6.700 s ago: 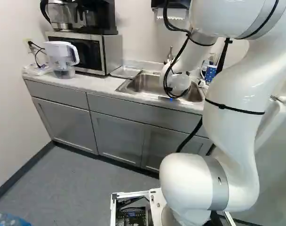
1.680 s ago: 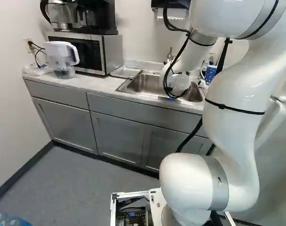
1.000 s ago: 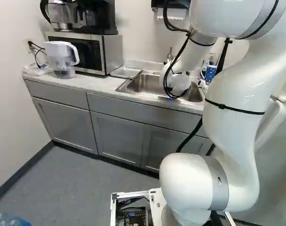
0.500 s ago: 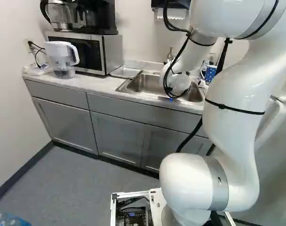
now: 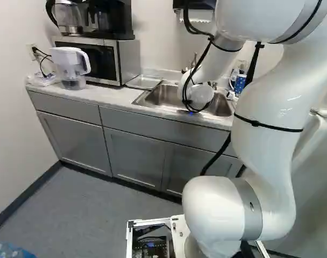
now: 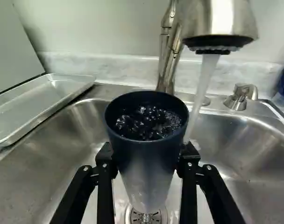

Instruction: Rinse the cup and place it in the tray

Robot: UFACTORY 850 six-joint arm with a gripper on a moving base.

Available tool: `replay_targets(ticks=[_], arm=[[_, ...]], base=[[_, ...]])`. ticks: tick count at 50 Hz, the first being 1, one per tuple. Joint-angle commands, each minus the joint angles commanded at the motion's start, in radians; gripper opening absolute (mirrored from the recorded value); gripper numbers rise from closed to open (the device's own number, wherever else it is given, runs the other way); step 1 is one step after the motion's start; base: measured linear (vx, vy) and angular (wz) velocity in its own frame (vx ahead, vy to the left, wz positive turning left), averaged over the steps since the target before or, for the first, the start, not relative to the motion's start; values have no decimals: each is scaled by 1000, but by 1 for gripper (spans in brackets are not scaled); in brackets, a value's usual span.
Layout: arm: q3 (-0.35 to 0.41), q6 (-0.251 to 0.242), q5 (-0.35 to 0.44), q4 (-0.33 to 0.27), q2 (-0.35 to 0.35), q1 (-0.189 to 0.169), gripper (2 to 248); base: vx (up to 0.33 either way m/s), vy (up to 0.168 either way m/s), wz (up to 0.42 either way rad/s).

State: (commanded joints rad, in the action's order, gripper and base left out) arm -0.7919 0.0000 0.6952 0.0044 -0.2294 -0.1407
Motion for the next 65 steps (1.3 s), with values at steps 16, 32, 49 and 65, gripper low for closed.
replay_targets(ticks=[16, 32, 49, 65], arm=[[10, 0, 0, 0, 9, 46, 126], [17, 0, 0, 0, 25, 92, 126], [14, 0, -4, 0, 58, 142, 126], [-9, 0, -47, 0, 70, 188, 126]], base=[[0, 0, 0], [0, 0, 0], [0, 0, 0], [0, 0, 0]])
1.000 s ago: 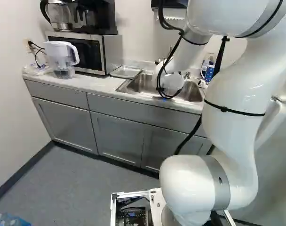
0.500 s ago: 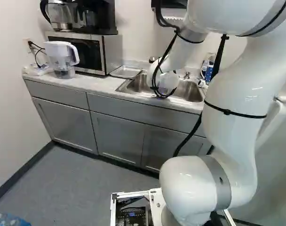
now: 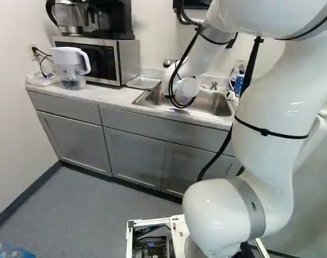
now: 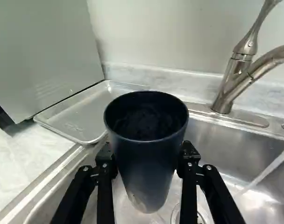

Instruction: Rinse the cup and place it in the tray

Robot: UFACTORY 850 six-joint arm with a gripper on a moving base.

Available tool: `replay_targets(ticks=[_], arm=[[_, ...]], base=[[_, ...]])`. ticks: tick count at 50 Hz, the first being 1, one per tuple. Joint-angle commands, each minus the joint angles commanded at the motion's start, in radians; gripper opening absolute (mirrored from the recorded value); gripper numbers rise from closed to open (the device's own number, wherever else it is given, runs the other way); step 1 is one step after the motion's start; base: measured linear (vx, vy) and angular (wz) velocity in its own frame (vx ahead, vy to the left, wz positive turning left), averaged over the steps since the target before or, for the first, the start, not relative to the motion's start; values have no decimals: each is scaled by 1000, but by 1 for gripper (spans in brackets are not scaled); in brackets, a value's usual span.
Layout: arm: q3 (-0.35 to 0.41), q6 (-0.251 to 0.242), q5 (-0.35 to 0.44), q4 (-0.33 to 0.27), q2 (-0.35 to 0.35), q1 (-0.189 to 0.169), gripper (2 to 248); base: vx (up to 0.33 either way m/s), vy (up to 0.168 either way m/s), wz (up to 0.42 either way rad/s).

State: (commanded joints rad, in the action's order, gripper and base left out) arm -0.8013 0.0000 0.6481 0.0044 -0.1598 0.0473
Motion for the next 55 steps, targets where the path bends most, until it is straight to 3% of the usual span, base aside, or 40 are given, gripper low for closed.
replay_targets(ticks=[48, 55], arm=[[-102, 0, -4, 0, -18, 110, 126], [-106, 40, -4, 0, -22, 113, 126]], base=[[0, 0, 0], [0, 0, 0]])
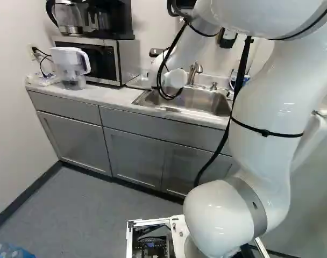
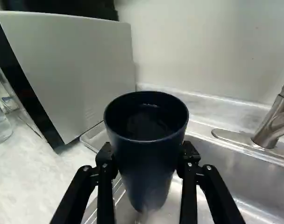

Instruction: Rinse the cup and place it in the tray

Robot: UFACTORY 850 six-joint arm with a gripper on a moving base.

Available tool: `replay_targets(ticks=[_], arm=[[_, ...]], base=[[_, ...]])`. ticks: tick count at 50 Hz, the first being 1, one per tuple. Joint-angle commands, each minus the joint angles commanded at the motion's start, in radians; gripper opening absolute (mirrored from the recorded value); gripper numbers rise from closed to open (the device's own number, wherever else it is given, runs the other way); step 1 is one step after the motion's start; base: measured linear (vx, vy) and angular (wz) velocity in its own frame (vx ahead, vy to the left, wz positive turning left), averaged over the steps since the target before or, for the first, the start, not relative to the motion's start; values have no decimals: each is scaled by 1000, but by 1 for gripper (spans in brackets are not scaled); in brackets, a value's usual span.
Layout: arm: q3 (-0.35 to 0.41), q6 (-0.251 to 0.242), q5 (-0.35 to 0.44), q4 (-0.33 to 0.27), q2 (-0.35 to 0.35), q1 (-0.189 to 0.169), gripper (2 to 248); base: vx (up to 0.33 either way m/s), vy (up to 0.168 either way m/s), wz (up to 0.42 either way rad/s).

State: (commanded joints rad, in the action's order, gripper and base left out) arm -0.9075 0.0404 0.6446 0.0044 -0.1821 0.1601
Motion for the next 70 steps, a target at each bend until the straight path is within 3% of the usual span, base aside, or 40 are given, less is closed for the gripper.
replay_targets(ticks=[70], arm=[[0, 727, 0, 0, 0, 0, 126]], base=[[0, 0, 0]])
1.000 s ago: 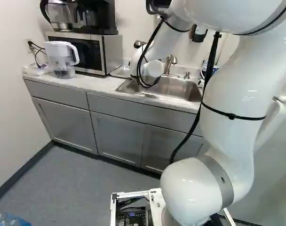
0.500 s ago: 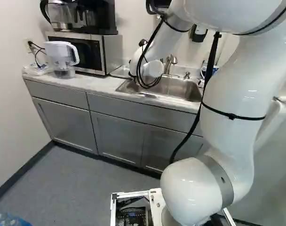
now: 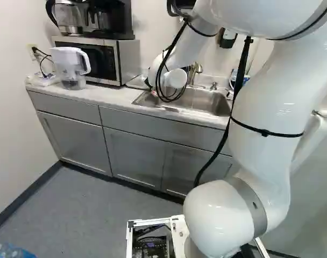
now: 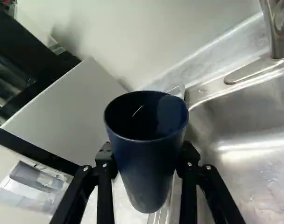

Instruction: Rinse the cup and place it in the tray

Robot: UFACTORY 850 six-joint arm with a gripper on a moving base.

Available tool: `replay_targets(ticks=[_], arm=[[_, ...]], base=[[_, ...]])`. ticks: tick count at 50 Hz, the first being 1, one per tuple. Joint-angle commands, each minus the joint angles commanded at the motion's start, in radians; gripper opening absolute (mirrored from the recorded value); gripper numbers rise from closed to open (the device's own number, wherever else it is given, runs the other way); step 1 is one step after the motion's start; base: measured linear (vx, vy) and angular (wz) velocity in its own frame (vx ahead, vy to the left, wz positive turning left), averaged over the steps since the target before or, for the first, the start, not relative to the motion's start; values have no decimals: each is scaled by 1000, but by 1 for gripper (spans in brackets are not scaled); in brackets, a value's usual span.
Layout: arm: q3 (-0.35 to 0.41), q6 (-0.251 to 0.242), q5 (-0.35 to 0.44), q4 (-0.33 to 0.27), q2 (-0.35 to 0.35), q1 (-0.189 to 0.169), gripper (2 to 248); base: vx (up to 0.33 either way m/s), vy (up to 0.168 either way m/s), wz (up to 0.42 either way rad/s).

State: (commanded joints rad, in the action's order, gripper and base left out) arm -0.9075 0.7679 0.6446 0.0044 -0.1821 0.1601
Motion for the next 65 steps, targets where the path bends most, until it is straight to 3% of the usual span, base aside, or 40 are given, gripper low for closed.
replay_targets(ticks=[65], arm=[[0, 683, 0, 0, 0, 0, 126]], base=[[0, 0, 0]])
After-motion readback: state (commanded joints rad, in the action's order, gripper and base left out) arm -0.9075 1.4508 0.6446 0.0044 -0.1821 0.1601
